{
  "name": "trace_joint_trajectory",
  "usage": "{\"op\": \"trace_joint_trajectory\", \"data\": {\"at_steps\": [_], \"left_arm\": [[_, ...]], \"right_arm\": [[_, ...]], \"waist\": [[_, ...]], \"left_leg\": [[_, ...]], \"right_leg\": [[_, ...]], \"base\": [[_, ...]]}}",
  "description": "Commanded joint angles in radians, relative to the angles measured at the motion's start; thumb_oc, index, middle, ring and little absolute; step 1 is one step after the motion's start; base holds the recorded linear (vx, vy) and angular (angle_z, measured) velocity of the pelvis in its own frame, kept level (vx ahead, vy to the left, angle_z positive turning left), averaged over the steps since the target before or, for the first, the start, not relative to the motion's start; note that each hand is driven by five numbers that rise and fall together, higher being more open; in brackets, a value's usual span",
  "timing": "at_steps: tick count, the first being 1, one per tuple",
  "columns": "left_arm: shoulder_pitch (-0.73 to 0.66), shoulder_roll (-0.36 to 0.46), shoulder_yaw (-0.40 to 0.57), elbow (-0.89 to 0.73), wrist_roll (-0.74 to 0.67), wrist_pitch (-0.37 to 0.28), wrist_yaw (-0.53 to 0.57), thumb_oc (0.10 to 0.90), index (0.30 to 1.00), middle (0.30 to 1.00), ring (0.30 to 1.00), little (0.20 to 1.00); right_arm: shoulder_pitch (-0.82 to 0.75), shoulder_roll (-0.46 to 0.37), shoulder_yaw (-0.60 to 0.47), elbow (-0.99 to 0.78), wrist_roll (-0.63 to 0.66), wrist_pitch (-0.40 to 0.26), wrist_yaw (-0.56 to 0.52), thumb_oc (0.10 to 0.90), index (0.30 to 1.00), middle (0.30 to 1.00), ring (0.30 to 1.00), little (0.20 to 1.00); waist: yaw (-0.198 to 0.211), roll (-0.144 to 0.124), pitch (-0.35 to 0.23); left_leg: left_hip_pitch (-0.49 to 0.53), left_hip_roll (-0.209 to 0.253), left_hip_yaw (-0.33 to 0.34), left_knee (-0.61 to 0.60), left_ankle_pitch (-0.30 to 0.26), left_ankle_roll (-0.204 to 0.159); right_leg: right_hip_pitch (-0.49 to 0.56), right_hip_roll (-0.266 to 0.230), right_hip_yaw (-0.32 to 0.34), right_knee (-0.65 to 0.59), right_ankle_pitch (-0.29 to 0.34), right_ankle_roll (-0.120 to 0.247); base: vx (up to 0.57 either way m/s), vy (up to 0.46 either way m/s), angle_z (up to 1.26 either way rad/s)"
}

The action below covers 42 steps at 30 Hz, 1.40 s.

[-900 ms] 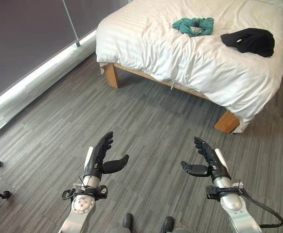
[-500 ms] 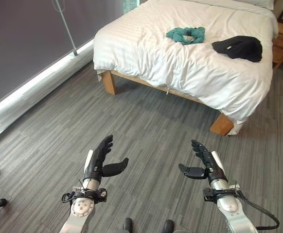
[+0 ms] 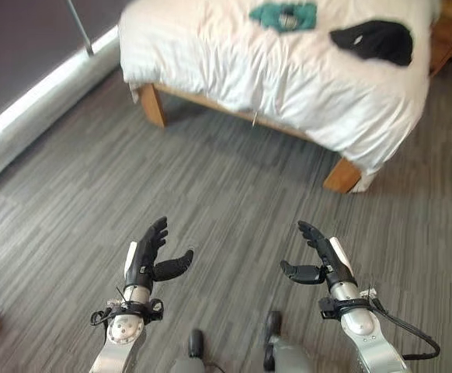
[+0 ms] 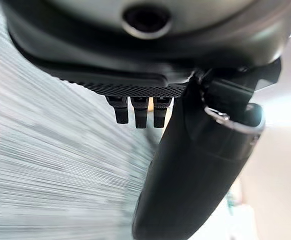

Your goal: Pick up bed clothes into laundry basket.

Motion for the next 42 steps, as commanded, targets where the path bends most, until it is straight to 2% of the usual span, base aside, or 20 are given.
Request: {"op": "trace_joint_trajectory", "data": {"at_steps": [1,2,3,5,8,12,14,16,17,20,21,23,27,29,31,33,36,38,39,42], "left_arm": [[0.013,0.055,0.023,-0.149,0.003,-0.101,-0.020,0.800,0.900,0.900,0.900,0.900],[0.012,0.049,0.021,-0.145,-0.017,-0.103,-0.025,0.800,0.900,0.900,0.900,0.900],[0.004,0.048,0.014,-0.146,-0.029,-0.096,-0.030,0.800,0.900,0.900,0.900,0.900],[-0.007,0.050,-0.003,-0.147,-0.049,-0.096,-0.043,0.800,0.900,0.900,0.900,0.900],[-0.018,0.056,-0.015,-0.137,-0.047,-0.098,-0.044,0.800,0.900,0.900,0.900,0.900],[-0.008,0.058,-0.012,-0.142,-0.053,-0.097,-0.057,0.800,0.900,0.900,0.900,0.900],[-0.002,0.061,-0.011,-0.143,-0.052,-0.093,-0.055,0.800,0.900,0.900,0.900,0.900],[0.002,0.061,-0.012,-0.141,-0.049,-0.089,-0.054,0.800,0.900,0.900,0.900,0.900],[0.007,0.061,-0.015,-0.132,-0.042,-0.081,-0.047,0.800,0.900,0.900,0.900,0.900],[0.008,0.061,-0.022,-0.119,-0.032,-0.084,-0.032,0.800,0.900,0.900,0.900,0.900],[0.010,0.064,-0.019,-0.122,-0.030,-0.085,-0.032,0.800,0.900,0.900,0.900,0.900],[0.030,0.077,-0.017,-0.138,-0.005,-0.079,-0.033,0.800,0.900,0.900,0.900,0.900],[0.036,0.120,-0.009,-0.179,0.033,-0.068,-0.034,0.800,0.900,0.900,0.900,0.900],[0.021,0.146,-0.006,-0.203,0.045,-0.070,-0.023,0.800,0.900,0.900,0.900,0.900],[-0.005,0.174,0.001,-0.228,0.060,-0.068,-0.022,0.800,0.900,0.900,0.900,0.900],[-0.027,0.184,0.001,-0.240,0.069,-0.070,-0.019,0.800,0.900,0.900,0.900,0.900],[-0.044,0.182,-0.002,-0.243,0.090,-0.065,-0.026,0.800,0.900,0.900,0.900,0.900],[-0.048,0.174,-0.006,-0.226,0.100,-0.059,-0.029,0.800,0.900,0.900,0.900,0.900],[-0.052,0.167,-0.006,-0.215,0.097,-0.059,-0.034,0.800,0.900,0.900,0.900,0.900],[-0.054,0.154,-0.005,-0.201,0.091,-0.063,-0.038,0.800,0.900,0.900,0.900,0.900]], "right_arm": [[-0.054,-0.004,-0.050,-0.094,0.003,-0.096,-0.025,0.800,0.900,0.900,0.900,0.900],[-0.063,-0.016,-0.043,-0.081,0.008,-0.102,-0.035,0.800,0.900,0.900,0.900,0.900],[-0.084,-0.028,-0.038,-0.079,0.009,-0.102,-0.043,0.800,0.900,0.900,0.900,0.900],[-0.105,-0.052,-0.049,-0.090,0.026,-0.109,-0.061,0.800,0.900,0.900,0.900,0.900],[-0.146,-0.070,-0.063,-0.085,0.034,-0.101,-0.077,0.800,0.900,0.900,0.900,0.900],[-0.146,-0.074,-0.082,-0.092,0.020,-0.095,-0.081,0.800,0.900,0.900,0.900,0.900],[-0.151,-0.071,-0.086,-0.084,0.021,-0.095,-0.090,0.800,0.900,0.900,0.900,0.900],[-0.149,-0.066,-0.085,-0.079,0.022,-0.097,-0.091,0.800,0.900,0.900,0.900,0.900],[-0.142,-0.060,-0.082,-0.066,0.024,-0.102,-0.099,0.800,0.900,0.900,0.900,0.900],[-0.141,-0.051,-0.081,-0.048,0.030,-0.105,-0.115,0.800,0.900,0.900,0.900,0.900],[-0.139,-0.047,-0.083,-0.049,0.033,-0.105,-0.113,0.800,0.900,0.900,0.900,0.900],[-0.139,-0.025,-0.069,-0.040,0.018,-0.099,-0.105,0.800,0.900,0.900,0.900,0.900],[-0.136,0.018,-0.052,-0.027,0.004,-0.093,-0.091,0.800,0.900,0.900,0.900,0.900],[-0.158,0.032,-0.033,-0.017,0.005,-0.086,-0.088,0.800,0.900,0.900,0.900,0.900],[-0.165,0.043,-0.034,-0.022,0.005,-0.084,-0.082,0.800,0.900,0.900,0.900,0.900],[-0.166,0.045,-0.037,-0.034,0.002,-0.082,-0.083,0.800,0.900,0.900,0.900,0.900],[-0.155,0.044,-0.052,-0.062,-0.005,-0.076,-0.086,0.800,0.900,0.900,0.900,0.900],[-0.152,0.045,-0.060,-0.047,-0.004,-0.075,-0.095,0.800,0.900,0.900,0.900,0.900],[-0.152,0.047,-0.061,-0.044,-0.006,-0.070,-0.098,0.800,0.900,0.900,0.900,0.900],[-0.145,0.051,-0.066,-0.029,-0.010,-0.064,-0.098,0.800,0.900,0.900,0.900,0.900]], "waist": [[-0.010,-0.049,-0.063],[0.001,-0.027,-0.058],[0.010,-0.029,-0.043],[0.035,-0.044,-0.008],[0.066,-0.086,0.001],[0.087,-0.106,-0.002],[0.103,-0.106,-0.004],[0.113,-0.097,-0.008],[0.138,-0.083,-0.015],[0.169,-0.093,-0.022],[0.172,-0.093,-0.037],[0.204,-0.095,-0.062],[0.208,-0.140,-0.063],[0.202,-0.133,-0.061],[0.196,-0.133,-0.066],[0.179,-0.137,-0.069],[0.142,-0.143,-0.072],[0.131,-0.137,-0.076],[0.122,-0.127,-0.074],[0.111,-0.121,-0.070]], "left_leg": [[0.349,0.114,0.081,-0.016,-0.140,-0.136],[0.290,0.146,0.095,0.089,-0.051,-0.148],[0.198,0.130,0.065,0.223,0.018,-0.146],[0.057,0.102,0.073,0.467,0.081,-0.120],[-0.107,-0.041,0.074,0.648,-0.028,-0.094],[-0.197,-0.045,0.161,0.537,-0.072,-0.089],[-0.216,-0.021,0.198,0.364,-0.063,-0.080],[-0.206,-0.008,0.207,0.244,-0.024,-0.084],[-0.221,0.025,0.213,0.023,0.103,-0.103],[-0.323,0.004,0.181,-0.036,0.120,-0.123],[-0.324,-0.002,0.165,-0.036,0.124,-0.124],[-0.275,0.000,0.094,-0.032,0.207,-0.129],[-0.138,-0.005,0.122,-0.022,0.142,-0.075],[-0.082,0.012,0.148,-0.029,0.117,-0.053],[-0.031,0.031,0.184,-0.036,0.075,-0.052],[-0.001,0.029,0.198,-0.036,0.053,-0.051],[0.049,0.020,0.192,-0.036,-0.001,-0.060],[0.089,0.040,0.202,-0.036,-0.040,-0.077],[0.131,0.064,0.214,-0.036,-0.063,-0.093],[0.210,0.088,0.252,-0.036,-0.108,-0.112]], "right_leg": [[-0.075,0.009,0.006,0.015,0.189,-0.007],[-0.041,0.037,-0.011,0.009,0.168,-0.032],[-0.010,0.042,-0.028,0.000,0.154,-0.064],[0.053,0.054,-0.047,-0.013,0.108,-0.115],[0.098,0.038,-0.028,-0.017,0.055,-0.130],[0.155,0.030,-0.032,-0.017,0.010,-0.122],[0.201,0.039,-0.027,-0.017,-0.028,-0.109],[0.224,0.050,-0.023,-0.017,-0.046,-0.101],[0.281,0.066,-0.015,-0.017,-0.092,-0.089],[0.352,0.065,0.011,-0.017,-0.131,-0.082],[0.371,0.066,0.029,-0.017,-0.141,-0.076],[0.444,0.048,0.099,-0.011,-0.148,-0.059],[0.368,0.011,0.132,0.232,-0.024,0.001],[0.285,0.003,0.081,0.373,0.081,0.029],[0.245,-0.044,-0.034,0.413,0.129,0.037],[0.223,-0.054,-0.090,0.366,0.120,0.033],[0.193,-0.017,-0.095,0.173,0.054,0.008],[0.152,-0.034,-0.138,0.046,0.071,0.010],[0.090,-0.077,-0.184,-0.002,0.114,0.027],[0.052,-0.100,-0.214,0.005,0.154,0.033]], "base": [[0.39,-0.203,1.10],[0.28,-0.224,0.78],[0.23,-0.259,0.29],[0.21,-0.272,0.10],[0.33,-0.188,0.10],[0.31,0.014,0.02],[0.39,0.137,0.09],[0.43,0.182,-0.10],[0.53,0.198,-0.20],[0.52,0.241,-0.24],[0.64,0.538,-0.60],[0.63,0.569,-1.45],[0.32,0.314,-0.96],[0.23,0.246,-0.63],[0.26,0.181,-0.39],[0.32,0.100,-0.19],[0.39,-0.005,-0.03],[0.36,-0.096,0.08],[0.37,-0.127,-0.05],[0.39,-0.154,-0.18]]}}
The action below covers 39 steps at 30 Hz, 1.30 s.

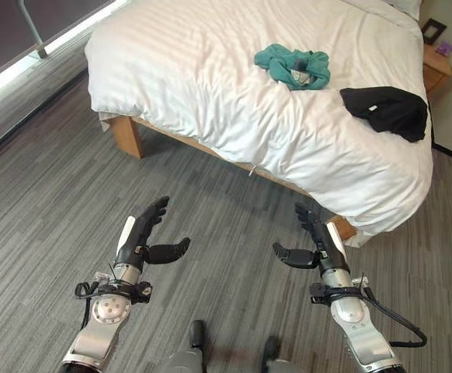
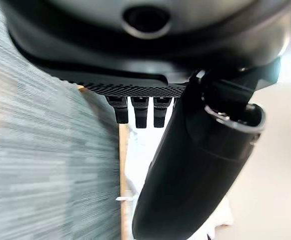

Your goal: Pick up bed clothes into laundry basket.

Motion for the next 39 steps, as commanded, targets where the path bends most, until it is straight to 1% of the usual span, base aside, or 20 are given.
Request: {"op": "trace_joint_trajectory", "data": {"at_steps": [1,3,5,7,8,9,10,12,14,15,19,24,28,30,31,32,36,37,38,39], "left_arm": [[-0.045,-0.011,0.012,-0.104,0.009,-0.089,-0.015,0.800,0.900,0.900,0.900,0.900],[-0.034,-0.013,0.007,-0.106,0.014,-0.087,-0.023,0.800,0.900,0.900,0.900,0.900],[-0.016,-0.029,0.007,-0.107,0.014,-0.089,-0.030,0.800,0.900,0.900,0.900,0.900],[0.007,-0.044,0.008,-0.116,-0.002,-0.093,-0.038,0.800,0.900,0.900,0.900,0.900],[0.020,-0.051,0.012,-0.129,-0.023,-0.106,-0.040,0.800,0.900,0.900,0.900,0.900],[0.019,-0.052,0.012,-0.130,-0.024,-0.106,-0.040,0.800,0.900,0.900,0.900,0.900],[0.013,-0.054,0.010,-0.130,-0.034,-0.111,-0.032,0.800,0.900,0.900,0.900,0.900],[0.005,-0.064,0.014,-0.124,-0.052,-0.116,-0.019,0.800,0.900,0.900,0.900,0.900],[0.016,-0.070,0.029,-0.125,-0.056,-0.118,-0.010,0.800,0.900,0.900,0.900,0.900],[0.024,-0.075,0.038,-0.122,-0.058,-0.121,-0.006,0.800,0.900,0.900,0.900,0.900],[0.068,-0.092,0.074,-0.104,-0.059,-0.127,0.003,0.800,0.900,0.900,0.900,0.900],[0.109,-0.095,0.100,-0.085,-0.069,-0.129,0.016,0.800,0.900,0.900,0.900,0.900],[0.119,-0.092,0.112,-0.102,-0.085,-0.136,0.005,0.800,0.900,0.900,0.900,0.900],[0.115,-0.078,0.099,-0.118,-0.088,-0.134,0.003,0.800,0.900,0.900,0.900,0.900],[0.105,-0.067,0.101,-0.141,-0.095,-0.137,-0.002,0.800,0.900,0.900,0.900,0.900],[0.093,-0.057,0.089,-0.135,-0.102,-0.130,-0.001,0.800,0.900,0.900,0.900,0.900],[0.058,-0.034,0.077,-0.117,-0.097,-0.119,0.021,0.800,0.900,0.900,0.900,0.900],[0.030,-0.028,0.064,-0.106,-0.099,-0.111,0.025,0.800,0.900,0.900,0.900,0.900],[0.027,-0.028,0.060,-0.112,-0.108,-0.118,0.018,0.800,0.900,0.900,0.900,0.900],[0.028,-0.024,0.067,-0.115,-0.115,-0.123,0.008,0.800,0.900,0.900,0.900,0.900]], "right_arm": [[-0.049,-0.021,-0.071,-0.022,-0.020,-0.052,-0.036,0.800,0.900,0.900,0.900,0.900],[-0.036,-0.018,-0.077,-0.017,-0.016,-0.052,-0.033,0.800,0.900,0.900,0.900,0.900],[-0.012,-0.030,-0.093,-0.010,-0.010,-0.054,-0.030,0.800,0.900,0.900,0.900,0.900],[0.003,-0.051,-0.109,0.008,0.006,-0.060,-0.025,0.800,0.900,0.900,0.900,0.900],[-0.004,-0.073,-0.116,0.022,0.019,-0.066,-0.035,0.800,0.900,0.900,0.900,0.900],[-0.006,-0.075,-0.116,0.024,0.020,-0.067,-0.035,0.800,0.900,0.900,0.900,0.900],[-0.017,-0.093,-0.119,0.029,0.032,-0.072,-0.045,0.800,0.900,0.900,0.900,0.900],[-0.033,-0.112,-0.121,0.043,0.048,-0.074,-0.053,0.800,0.900,0.900,0.900,0.900],[-0.034,-0.118,-0.122,0.038,0.055,-0.070,-0.052,0.800,0.900,0.900,0.900,0.900],[-0.033,-0.118,-0.121,0.040,0.057,-0.072,-0.049,0.800,0.900,0.900,0.900,0.900],[-0.030,-0.112,-0.114,0.068,0.072,-0.072,-0.049,0.800,0.900,0.900,0.900,0.900],[-0.039,-0.097,-0.093,0.083,0.080,-0.073,-0.060,0.800,0.900,0.900,0.900,0.900],[-0.048,-0.089,-0.077,0.068,0.074,-0.068,-0.048,0.800,0.900,0.900,0.900,0.900],[-0.037,-0.077,-0.080,0.048,0.067,-0.064,-0.045,0.800,0.900,0.900,0.900,0.900],[-0.018,-0.074,-0.095,0.027,0.053,-0.061,-0.040,0.800,0.900,0.900,0.900,0.900],[-0.011,-0.049,-0.092,0.027,0.051,-0.056,-0.039,0.800,0.900,0.900,0.900,0.900],[-0.016,-0.022,-0.085,0.034,0.067,-0.052,-0.042,0.800,0.900,0.900,0.900,0.900],[-0.011,-0.008,-0.078,0.026,0.069,-0.056,-0.043,0.800,0.900,0.900,0.900,0.900],[-0.010,-0.016,-0.070,0.021,0.061,-0.058,-0.040,0.800,0.900,0.900,0.900,0.900],[-0.005,-0.009,-0.072,0.025,0.066,-0.059,-0.039,0.800,0.900,0.900,0.900,0.900]], "waist": [[0.006,0.001,-0.048],[0.004,-0.006,-0.048],[-0.008,0.005,-0.063],[-0.025,0.040,-0.073],[-0.017,0.069,-0.055],[-0.020,0.073,-0.055],[-0.007,0.087,-0.031],[0.005,0.085,-0.005],[0.015,0.085,-0.002],[0.019,0.088,-0.004],[0.043,0.118,-0.008],[0.078,0.130,-0.007],[0.094,0.126,-0.020],[0.099,0.113,-0.020],[0.091,0.096,-0.021],[0.085,0.074,-0.022],[0.083,0.050,-0.011],[0.065,0.041,-0.009],[0.059,0.040,-0.009],[0.063,0.035,-0.014]], "left_leg": [[0.176,0.250,-0.015,-0.002,-0.159,-0.228],[0.202,0.253,-0.008,-0.002,-0.169,-0.236],[0.228,0.283,-0.004,-0.002,-0.173,-0.262],[0.226,0.324,-0.012,-0.002,-0.153,-0.282],[0.191,0.346,-0.027,0.060,-0.081,-0.287],[0.183,0.350,-0.033,0.069,-0.083,-0.290],[0.130,0.359,-0.058,0.147,-0.044,-0.298],[0.030,0.339,-0.085,0.190,-0.018,-0.294],[-0.019,0.304,-0.106,0.137,-0.042,-0.284],[-0.034,0.300,-0.106,0.113,-0.032,-0.283],[-0.123,0.309,-0.090,0.011,0.080,-0.293],[-0.212,0.314,-0.071,-0.002,0.096,-0.296],[-0.203,0.335,-0.052,-0.002,0.116,-0.305],[-0.184,0.337,-0.047,0.044,0.135,-0.299],[-0.179,0.321,-0.050,0.060,0.112,-0.284],[-0.166,0.298,-0.047,0.069,0.084,-0.254],[-0.163,0.274,-0.045,0.081,0.063,-0.228],[-0.136,0.243,-0.064,0.030,0.055,-0.212],[-0.138,0.231,-0.064,0.019,0.055,-0.205],[-0.138,0.224,-0.060,0.017,0.049,-0.205]], "right_leg": [[-0.039,0.000,-0.057,0.033,0.022,0.008],[-0.021,-0.004,-0.056,0.035,0.026,0.003],[-0.004,0.000,-0.062,0.044,0.038,0.000],[0.009,0.020,-0.073,0.051,0.011,-0.018],[0.024,0.041,-0.078,0.041,-0.009,-0.042],[0.025,0.044,-0.083,0.039,-0.010,-0.045],[0.044,0.055,-0.088,0.034,-0.026,-0.057],[0.067,0.047,-0.109,0.021,-0.059,-0.071],[0.090,0.041,-0.112,0.014,-0.084,-0.071],[0.097,0.041,-0.111,0.013,-0.092,-0.070],[0.142,0.049,-0.103,0.013,-0.137,-0.068],[0.201,0.040,-0.097,0.013,-0.177,-0.058],[0.245,0.011,-0.082,0.013,-0.174,-0.037],[0.273,-0.006,-0.071,0.018,-0.167,-0.033],[0.271,-0.011,-0.059,0.053,-0.171,-0.033],[0.248,-0.016,-0.035,0.141,-0.160,-0.036],[0.187,-0.028,0.024,0.222,-0.131,-0.023],[0.147,0.038,0.111,0.176,-0.170,-0.042],[0.128,0.062,0.144,0.140,-0.177,-0.046],[0.145,0.053,0.125,0.101,-0.163,-0.036]], "base": [[0.21,-0.097,-0.07],[0.22,-0.104,-0.07],[0.36,-0.182,-0.07],[0.29,-0.150,0.08],[0.13,-0.086,0.19],[0.03,-0.090,0.11],[-0.06,-0.066,-0.01],[-0.01,-0.071,-0.03],[0.16,-0.006,0.22],[0.21,0.063,0.30],[0.23,0.113,0.13],[0.22,0.169,-0.08],[0.18,0.333,0.10],[0.12,0.298,-0.03],[0.11,0.269,0.01],[0.11,0.276,0.00],[0.06,0.127,-0.08],[0.07,0.070,-0.16],[0.06,0.069,-0.02],[0.01,0.013,0.17]]}}
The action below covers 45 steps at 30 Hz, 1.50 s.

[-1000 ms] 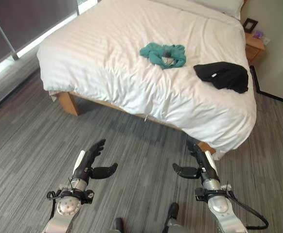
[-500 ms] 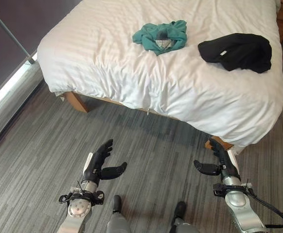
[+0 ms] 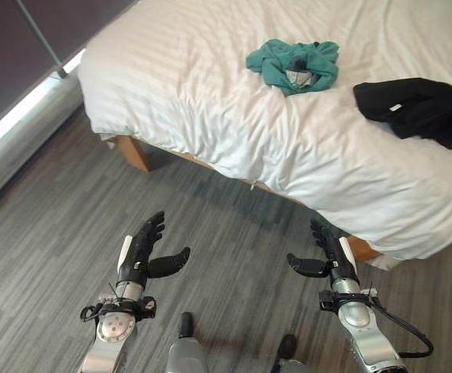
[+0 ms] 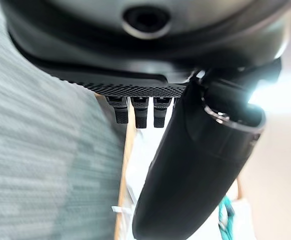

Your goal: Pick up bed clothes into laundry basket.

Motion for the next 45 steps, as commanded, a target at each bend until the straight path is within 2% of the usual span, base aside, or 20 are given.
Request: {"op": "trace_joint_trajectory", "data": {"at_steps": [1,5,9,13,15,19,27,28,29,30,32,33,35,36,37,40,43,45], "left_arm": [[-0.017,0.035,0.027,-0.081,-0.035,-0.093,-0.002,0.800,0.900,0.900,0.900,0.900],[-0.001,0.007,0.032,-0.076,-0.029,-0.087,-0.012,0.800,0.900,0.900,0.900,0.900],[0.034,-0.006,0.026,-0.064,-0.035,-0.074,-0.029,0.800,0.900,0.900,0.900,0.900],[0.034,-0.007,0.025,-0.063,-0.035,-0.074,-0.029,0.800,0.900,0.900,0.900,0.900],[0.020,-0.017,0.003,-0.053,-0.006,-0.064,-0.028,0.800,0.900,0.900,0.900,0.900],[-0.001,-0.018,0.001,-0.059,0.015,-0.069,-0.024,0.800,0.900,0.900,0.900,0.900],[0.023,-0.020,0.031,-0.106,0.015,-0.078,-0.031,0.800,0.900,0.900,0.900,0.900],[0.030,-0.020,0.036,-0.110,0.012,-0.079,-0.034,0.800,0.900,0.900,0.900,0.900],[-0.013,-0.123,-0.066,0.253,-0.120,-0.005,-0.035,0.800,0.900,0.900,0.900,0.900],[-0.026,-0.112,-0.067,0.253,-0.100,-0.005,-0.032,0.800,0.900,0.900,0.900,0.900],[-0.048,-0.091,-0.076,0.231,-0.044,-0.002,-0.028,0.800,0.900,0.900,0.900,0.900],[-0.061,-0.071,-0.075,0.221,-0.008,-0.008,-0.018,0.800,0.900,0.900,0.900,0.900],[-0.091,-0.048,-0.060,0.205,0.022,-0.015,0.001,0.800,0.900,0.900,0.900,0.900],[-0.119,-0.041,-0.054,0.212,0.039,-0.012,0.012,0.800,0.900,0.900,0.900,0.900],[-0.137,-0.035,-0.044,0.220,0.051,-0.016,0.026,0.800,0.900,0.900,0.900,0.900],[-0.171,-0.015,-0.024,0.221,0.079,-0.023,0.054,0.800,0.900,0.900,0.900,0.900],[-0.230,0.008,-0.008,0.227,0.102,-0.028,0.092,0.800,0.900,0.900,0.900,0.900],[-0.264,0.035,0.009,0.232,0.129,-0.025,0.135,0.800,0.900,0.900,0.900,0.900]], "right_arm": [[-0.010,-0.026,-0.026,-0.116,0.001,-0.072,-0.022,0.800,0.900,0.900,0.900,0.900],[0.003,-0.028,-0.021,-0.125,-0.018,-0.064,-0.011,0.800,0.900,0.900,0.900,0.900],[0.069,-0.040,-0.081,-0.164,-0.008,-0.060,-0.015,0.800,0.900,0.900,0.900,0.900],[0.071,-0.041,-0.082,-0.166,-0.008,-0.060,-0.014,0.800,0.900,0.900,0.900,0.900],[0.135,-0.052,-0.135,-0.197,0.005,-0.072,-0.011,0.800,0.900,0.900,0.900,0.900],[0.159,-0.048,-0.142,-0.186,0.023,-0.081,0.000,0.800,0.900,0.900,0.900,0.900],[0.165,-0.062,-0.149,-0.196,0.022,-0.086,0.017,0.800,0.900,0.900,0.900,0.900],[0.161,-0.065,-0.147,-0.200,0.021,-0.086,0.023,0.800,0.900,0.900,0.900,0.900],[-0.048,-0.076,0.093,0.136,0.176,-0.065,0.173,0.800,0.900,0.900,0.900,0.900],[-0.070,-0.075,0.100,0.143,0.166,-0.062,0.171,0.800,0.900,0.900,0.900,0.900],[-0.093,-0.071,0.100,0.154,0.159,-0.061,0.165,0.800,0.900,0.900,0.900,0.900],[-0.112,-0.071,0.096,0.173,0.147,-0.064,0.146,0.800,0.900,0.900,0.900,0.900],[-0.147,-0.070,0.096,0.182,0.133,-0.070,0.120,0.800,0.900,0.900,0.900,0.900],[-0.164,-0.072,0.093,0.183,0.122,-0.066,0.105,0.800,0.900,0.900,0.900,0.900],[-0.173,-0.080,0.088,0.179,0.109,-0.066,0.090,0.800,0.900,0.900,0.900,0.900],[-0.200,-0.103,0.082,0.169,0.071,-0.069,0.069,0.800,0.900,0.900,0.900,0.900],[-0.239,-0.127,0.065,0.123,0.016,-0.061,0.037,0.800,0.900,0.900,0.900,0.900],[-0.264,-0.130,0.047,0.087,-0.011,-0.061,0.009,0.800,0.900,0.900,0.900,0.900]], "waist": [[0.010,0.021,-0.068],[0.009,0.019,-0.087],[-0.020,0.017,-0.092],[-0.020,0.019,-0.092],[-0.066,0.015,-0.094],[-0.087,0.012,-0.096],[-0.086,0.014,-0.101],[-0.083,0.015,-0.101],[-0.085,0.090,-0.092],[-0.073,0.086,-0.101],[-0.074,0.084,-0.116],[-0.061,0.075,-0.132],[-0.032,0.055,-0.160],[-0.029,0.044,-0.178],[-0.028,0.034,-0.196],[-0.018,0.026,-0.219],[-0.033,0.040,-0.212],[-0.066,0.063,-0.195]], "left_leg": [[-0.067,0.020,-0.044,-0.104,0.052,0.031],[-0.042,0.028,-0.029,-0.116,0.041,0.023],[-0.020,0.039,-0.022,-0.116,0.041,0.013],[-0.019,0.039,-0.023,-0.116,0.041,0.013],[-0.001,0.059,-0.004,-0.116,0.037,0.000],[0.040,0.074,0.038,-0.116,0.021,-0.001],[0.047,0.064,0.031,-0.116,0.010,0.000],[0.046,0.060,0.026,-0.116,0.008,0.001],[0.110,-0.102,-0.023,0.032,-0.078,0.069],[0.116,-0.099,-0.019,0.000,-0.075,0.076],[0.143,-0.098,-0.019,-0.062,-0.051,0.084],[0.138,-0.104,-0.019,-0.082,-0.035,0.086],[0.136,-0.106,-0.016,-0.107,-0.031,0.080],[0.130,-0.110,-0.022,-0.113,-0.033,0.078],[0.127,-0.113,-0.028,-0.115,-0.034,0.076],[0.131,-0.113,-0.017,-0.116,-0.042,0.078],[0.151,-0.114,-0.019,-0.116,-0.058,0.094],[0.181,-0.099,-0.019,-0.116,-0.071,0.097]], "right_leg": [[0.048,0.001,0.050,-0.016,-0.080,0.070],[0.083,-0.013,0.011,-0.069,-0.050,0.077],[0.106,-0.008,0.000,-0.078,-0.061,0.075],[0.108,-0.007,-0.001,-0.079,-0.061,0.074],[0.103,-0.002,0.011,-0.079,-0.062,0.080],[0.091,-0.007,0.040,-0.079,-0.048,0.087],[0.105,-0.023,0.028,-0.079,-0.043,0.091],[0.107,-0.025,0.025,-0.079,-0.043,0.091],[0.074,-0.037,-0.027,0.126,0.030,0.036],[0.061,-0.017,-0.038,0.136,0.018,0.037],[0.031,0.076,0.003,0.172,-0.039,0.043],[0.036,0.103,0.002,0.150,-0.047,0.045],[0.074,0.095,-0.053,0.076,-0.072,0.027],[0.091,0.095,-0.057,0.039,-0.078,0.018],[0.100,0.094,-0.049,0.015,-0.056,0.023],[0.111,0.087,-0.052,0.009,-0.048,0.031],[0.058,0.067,-0.039,0.168,-0.026,0.058],[-0.011,0.054,-0.024,0.280,0.017,0.087]], "base": [[0.00,-0.012,0.29],[0.04,-0.023,0.11],[0.03,-0.012,-0.02],[0.00,0.000,0.00],[0.00,0.000,0.00],[0.00,0.027,-0.26],[0.00,0.010,-0.14],[-0.01,0.017,0.05],[-0.01,0.061,0.03],[-0.01,0.136,-0.01],[0.01,0.182,-0.10],[0.01,0.080,-0.16],[0.00,0.024,-0.13],[0.04,0.013,0.04],[0.07,0.002,0.11],[0.03,0.003,0.08],[0.03,0.063,0.03],[0.12,0.064,-0.02]]}}
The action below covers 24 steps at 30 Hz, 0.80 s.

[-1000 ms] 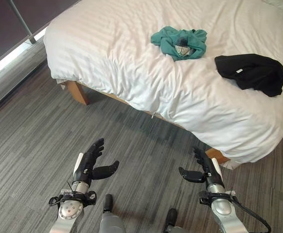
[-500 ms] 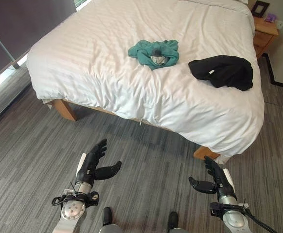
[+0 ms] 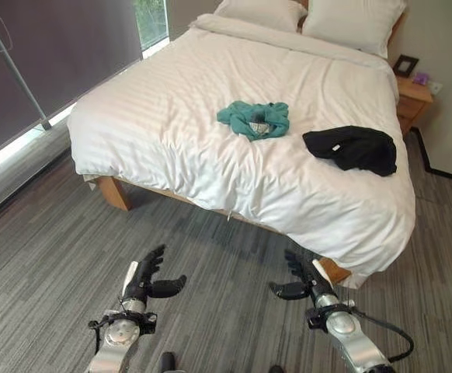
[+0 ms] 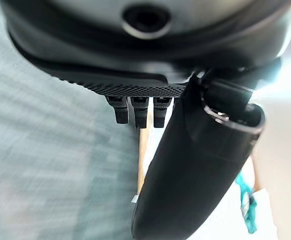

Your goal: Pick up bed clothes into laundry basket.

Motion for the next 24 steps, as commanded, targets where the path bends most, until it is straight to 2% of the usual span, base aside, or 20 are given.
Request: {"op": "trace_joint_trajectory", "data": {"at_steps": [1,3,5,6,7,10,12,13,14,15,16,17,19,20,21,22,23,24], "left_arm": [[-0.164,0.044,0.052,-0.057,0.080,-0.112,0.107,0.800,0.900,0.900,0.900,0.900],[-0.162,0.045,0.061,-0.059,0.084,-0.112,0.115,0.800,0.900,0.900,0.900,0.900],[-0.164,0.055,0.084,-0.081,0.088,-0.115,0.134,0.800,0.900,0.900,0.900,0.900],[-0.177,0.059,0.105,-0.092,0.089,-0.119,0.153,0.800,0.900,0.900,0.900,0.900],[-0.176,0.059,0.105,-0.092,0.089,-0.118,0.153,0.800,0.900,0.900,0.900,0.900],[-0.193,0.051,0.116,-0.131,0.091,-0.146,0.170,0.800,0.900,0.900,0.900,0.900],[-0.156,0.034,0.106,-0.197,0.133,-0.163,0.157,0.800,0.900,0.900,0.900,0.900],[-0.151,0.031,0.105,-0.201,0.135,-0.162,0.158,0.800,0.900,0.900,0.900,0.900],[-0.138,0.028,0.102,-0.212,0.153,-0.164,0.162,0.800,0.900,0.900,0.900,0.900],[-0.117,0.015,0.094,-0.227,0.164,-0.171,0.161,0.800,0.900,0.900,0.900,0.900],[-0.106,0.004,0.094,-0.227,0.156,-0.174,0.159,0.800,0.900,0.900,0.900,0.900],[-0.101,0.001,0.096,-0.228,0.137,-0.172,0.160,0.800,0.900,0.900,0.900,0.900],[-0.101,0.002,0.087,-0.226,0.110,-0.170,0.158,0.800,0.900,0.900,0.900,0.900],[-0.102,0.004,0.081,-0.225,0.108,-0.171,0.156,0.800,0.900,0.900,0.900,0.900],[-0.091,0.005,0.087,-0.246,0.110,-0.167,0.164,0.800,0.900,0.900,0.900,0.900],[-0.091,0.006,0.086,-0.248,0.110,-0.167,0.164,0.800,0.900,0.900,0.900,0.900],[-0.082,-0.001,0.091,-0.254,0.118,-0.171,0.167,0.800,0.900,0.900,0.900,0.900],[-0.071,-0.003,0.098,-0.266,0.126,-0.174,0.172,0.800,0.900,0.900,0.900,0.900]], "right_arm": [[-0.124,-0.076,-0.065,-0.158,-0.069,-0.077,-0.095,0.800,0.900,0.900,0.900,0.900],[-0.125,-0.074,-0.068,-0.179,-0.073,-0.076,-0.095,0.800,0.900,0.900,0.900,0.900],[-0.118,-0.068,-0.071,-0.228,-0.074,-0.082,-0.103,0.800,0.900,0.900,0.900,0.900],[-0.104,-0.058,-0.080,-0.275,-0.093,-0.089,-0.112,0.800,0.900,0.900,0.900,0.900],[-0.101,-0.058,-0.081,-0.280,-0.094,-0.086,-0.112,0.800,0.900,0.900,0.900,0.900],[-0.069,-0.049,-0.102,-0.352,-0.139,-0.090,-0.132,0.800,0.900,0.900,0.900,0.900],[-0.010,-0.056,-0.135,-0.397,-0.157,-0.105,-0.127,0.800,0.900,0.900,0.900,0.900],[-0.004,-0.057,-0.136,-0.400,-0.158,-0.105,-0.126,0.800,0.900,0.900,0.900,0.900],[0.002,-0.061,-0.147,-0.394,-0.154,-0.110,-0.133,0.800,0.900,0.900,0.900,0.900],[0.009,-0.070,-0.158,-0.385,-0.147,-0.120,-0.142,0.800,0.900,0.900,0.900,0.900],[0.006,-0.078,-0.159,-0.377,-0.138,-0.123,-0.143,0.800,0.900,0.900,0.900,0.900],[-0.002,-0.082,-0.153,-0.372,-0.124,-0.126,-0.148,0.800,0.900,0.900,0.900,0.900],[-0.020,-0.097,-0.140,-0.372,-0.105,-0.134,-0.159,0.800,0.900,0.900,0.900,0.900],[-0.024,-0.098,-0.141,-0.374,-0.102,-0.131,-0.157,0.800,0.900,0.900,0.900,0.900],[-0.019,-0.112,-0.133,-0.375,-0.101,-0.127,-0.149,0.800,0.900,0.900,0.900,0.900],[-0.020,-0.112,-0.133,-0.376,-0.101,-0.127,-0.149,0.800,0.900,0.900,0.900,0.900],[-0.019,-0.111,-0.129,-0.379,-0.104,-0.122,-0.140,0.800,0.900,0.900,0.900,0.900],[-0.018,-0.112,-0.123,-0.383,-0.108,-0.122,-0.132,0.800,0.900,0.900,0.900,0.900]], "waist": [[-0.041,0.086,-0.006],[-0.053,0.090,-0.004],[-0.077,0.093,-0.001],[-0.101,0.096,0.007],[-0.101,0.102,0.006],[-0.128,0.112,0.018],[-0.153,0.098,0.002],[-0.152,0.102,0.001],[-0.158,0.107,-0.011],[-0.161,0.131,-0.021],[-0.159,0.149,-0.022],[-0.151,0.156,-0.018],[-0.117,0.138,0.009],[-0.108,0.115,0.021],[-0.068,0.080,0.047],[-0.067,0.076,0.046],[-0.046,0.070,0.052],[-0.024,0.073,0.057]], "left_leg": [[0.091,-0.085,-0.014,0.003,-0.129,0.088],[0.100,-0.079,-0.010,0.003,-0.138,0.081],[0.126,-0.068,0.000,0.003,-0.161,0.067],[0.160,-0.045,0.009,0.003,-0.179,0.044],[0.163,-0.038,0.010,0.003,-0.183,0.041],[0.227,0.004,0.029,0.003,-0.219,0.005],[0.275,0.021,0.028,0.003,-0.257,-0.013],[0.279,0.023,0.029,0.003,-0.258,-0.014],[0.297,0.047,0.025,0.003,-0.234,-0.027],[0.309,0.092,0.023,0.008,-0.165,-0.048],[0.288,0.134,0.025,0.081,-0.099,-0.062],[0.238,0.165,0.005,0.202,-0.014,-0.069],[0.138,0.183,-0.040,0.437,0.083,-0.049],[0.086,0.166,-0.048,0.516,0.071,-0.032],[-0.025,0.056,-0.082,0.594,-0.048,0.004],[-0.031,0.051,-0.080,0.598,-0.048,0.009],[-0.086,0.000,-0.090,0.604,-0.094,0.022],[-0.113,-0.039,-0.097,0.539,-0.132,0.036]], "right_leg": [[-0.089,0.012,-0.052,0.278,0.004,0.071],[-0.102,0.011,-0.065,0.242,-0.008,0.060],[-0.128,0.014,-0.098,0.115,-0.013,0.041],[-0.186,-0.013,-0.129,0.015,0.022,0.051],[-0.177,-0.003,-0.133,0.002,0.028,0.051],[-0.237,-0.047,-0.156,-0.048,0.068,0.074],[-0.209,-0.034,-0.118,-0.052,0.078,0.059],[-0.206,-0.031,-0.118,-0.053,0.077,0.059],[-0.202,-0.020,-0.114,-0.047,0.080,0.051],[-0.194,0.013,-0.122,-0.037,0.068,0.035],[-0.173,0.046,-0.130,-0.044,0.054,0.016],[-0.145,0.079,-0.131,-0.053,0.035,-0.015],[-0.080,0.114,-0.135,-0.066,-0.012,-0.071],[-0.058,0.111,-0.131,-0.072,-0.027,-0.084],[-0.012,0.113,-0.078,-0.080,-0.065,-0.087],[-0.017,0.106,-0.077,-0.080,-0.062,-0.085],[0.005,0.111,-0.039,-0.080,-0.079,-0.079],[0.016,0.117,-0.012,-0.080,-0.093,-0.069]], "base": [[0.14,0.025,-0.15],[0.18,-0.039,-0.36],[0.37,-0.136,-0.11],[0.38,-0.158,-0.11],[0.40,-0.180,-0.07],[0.39,-0.170,-0.09],[0.55,-0.181,-0.17],[0.48,-0.137,-0.19],[0.33,-0.108,-0.28],[0.43,-0.189,-0.23],[0.38,-0.247,-0.16],[0.33,-0.291,-0.15],[0.34,-0.310,-0.51],[0.56,-0.267,-0.81],[0.40,-0.139,-0.72],[0.47,-0.047,-0.73],[0.26,0.065,-0.88],[0.44,0.099,-1.09]]}}
